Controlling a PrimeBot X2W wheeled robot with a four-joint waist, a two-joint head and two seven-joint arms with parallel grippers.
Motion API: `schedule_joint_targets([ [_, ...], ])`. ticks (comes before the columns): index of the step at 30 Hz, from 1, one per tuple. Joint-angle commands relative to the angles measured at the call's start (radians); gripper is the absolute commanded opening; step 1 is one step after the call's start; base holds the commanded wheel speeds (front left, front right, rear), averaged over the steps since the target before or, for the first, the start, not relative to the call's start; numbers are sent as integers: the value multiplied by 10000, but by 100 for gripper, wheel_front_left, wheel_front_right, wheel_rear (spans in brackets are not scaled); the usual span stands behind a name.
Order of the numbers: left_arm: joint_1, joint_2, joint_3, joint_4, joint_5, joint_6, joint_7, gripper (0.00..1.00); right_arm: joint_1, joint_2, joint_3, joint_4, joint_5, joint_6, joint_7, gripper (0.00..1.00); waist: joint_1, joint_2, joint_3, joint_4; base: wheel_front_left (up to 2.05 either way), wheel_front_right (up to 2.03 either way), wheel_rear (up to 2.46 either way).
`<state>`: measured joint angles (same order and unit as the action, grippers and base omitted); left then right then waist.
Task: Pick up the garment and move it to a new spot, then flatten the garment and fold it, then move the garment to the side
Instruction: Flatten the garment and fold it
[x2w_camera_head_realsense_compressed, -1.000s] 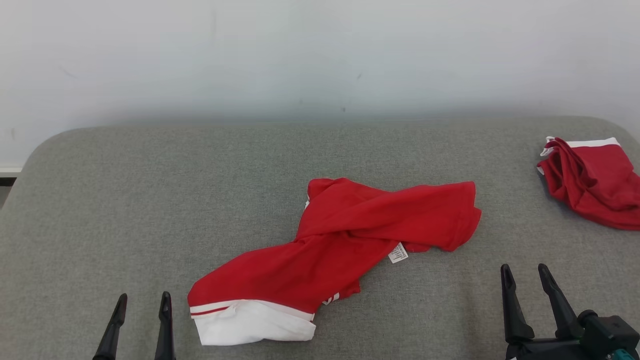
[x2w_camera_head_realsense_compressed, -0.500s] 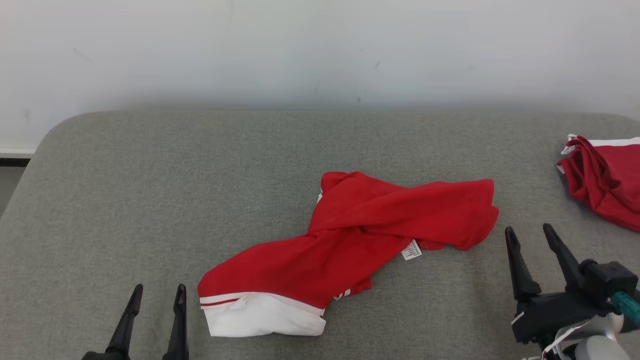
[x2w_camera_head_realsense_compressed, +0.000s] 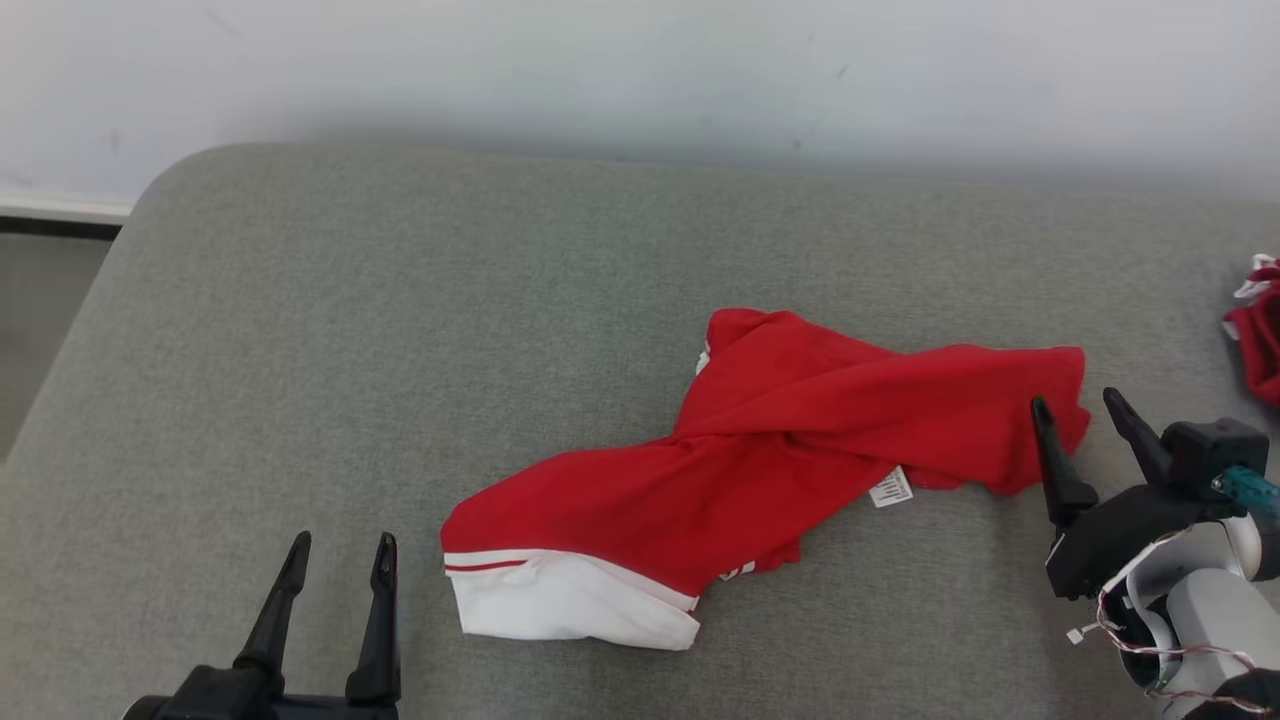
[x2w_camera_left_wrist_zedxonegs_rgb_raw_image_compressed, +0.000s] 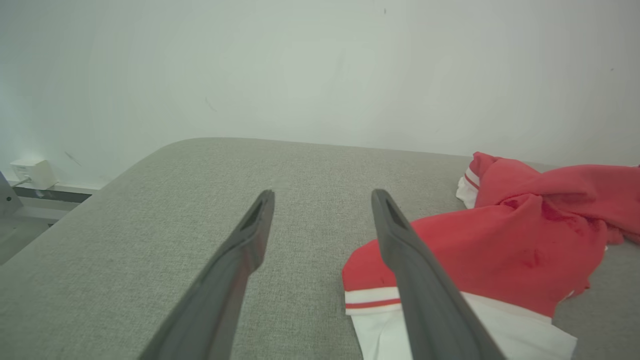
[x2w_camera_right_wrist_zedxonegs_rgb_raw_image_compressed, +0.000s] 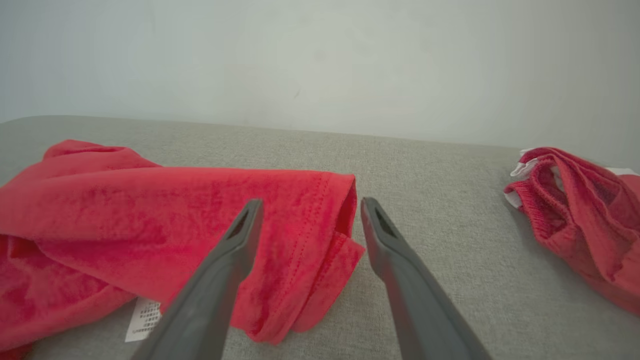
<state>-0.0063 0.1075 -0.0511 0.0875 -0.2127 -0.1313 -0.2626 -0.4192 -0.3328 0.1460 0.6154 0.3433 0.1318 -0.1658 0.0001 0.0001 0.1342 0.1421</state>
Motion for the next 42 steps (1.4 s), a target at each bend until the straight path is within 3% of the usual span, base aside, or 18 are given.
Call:
schedule_joint_targets([
  [1, -121, -18, 3, 34, -13, 13, -30, 100, -147, -66, 72, 207, 115, -26, 60, 100, -1, -1, 223, 235, 0, 0, 0],
  [5, -223, -42, -23, 86, -35, 13, -30, 100, -669, -103, 411, 1089, 417, -26, 28, 100, -1, -1, 314, 362, 0, 0, 0],
  [6, -225, -47, -14, 111, -35, 13, -30, 100, -736, -73, 513, 1287, 534, -26, 29, 45, -1, -1, 323, 372, 0, 0, 0],
  [7, -246, -58, 1, 123, -35, 13, -30, 100, -813, -85, 620, 1427, 638, -26, -38, 11, -1, -1, 326, 379, 0, 0, 0],
  [8, -260, -66, 16, 130, -34, 13, -30, 100, -911, -126, 737, 1530, 696, -26, -148, 0, -1, -1, 322, 378, 0, 0, 0],
  [13, -63, -109, 148, 188, 4, 13, -30, 100, -1072, -116, 1251, 1773, 1047, -26, -690, 0, -1, -1, 122, 163, 0, 0, 0],
  [18, 244, -155, 368, 197, 17, 14, -30, 100, -559, -47, 1638, 952, 1442, -26, -964, 0, -1, -1, -287, -339, 0, 0, 0],
  [30, 751, -261, 677, 135, 119, 14, -30, 100, 1852, -431, 1065, -3223, 1278, -26, -904, 0, -1, -1, -884, -1552, 0, 0, 0],
  [37, 915, -336, 819, 65, 182, 14, -30, 100, 3486, -127, -294, -6248, 1078, -26, 177, 0, -1, -1, -951, -1868, 0, 0, 0],
  [42, 911, -362, 848, 64, 211, 14, -30, 100, 4028, 78, -981, -7730, 911, -26, 984, 0, -1, -1, -953, -1907, 0, 0, 0],
])
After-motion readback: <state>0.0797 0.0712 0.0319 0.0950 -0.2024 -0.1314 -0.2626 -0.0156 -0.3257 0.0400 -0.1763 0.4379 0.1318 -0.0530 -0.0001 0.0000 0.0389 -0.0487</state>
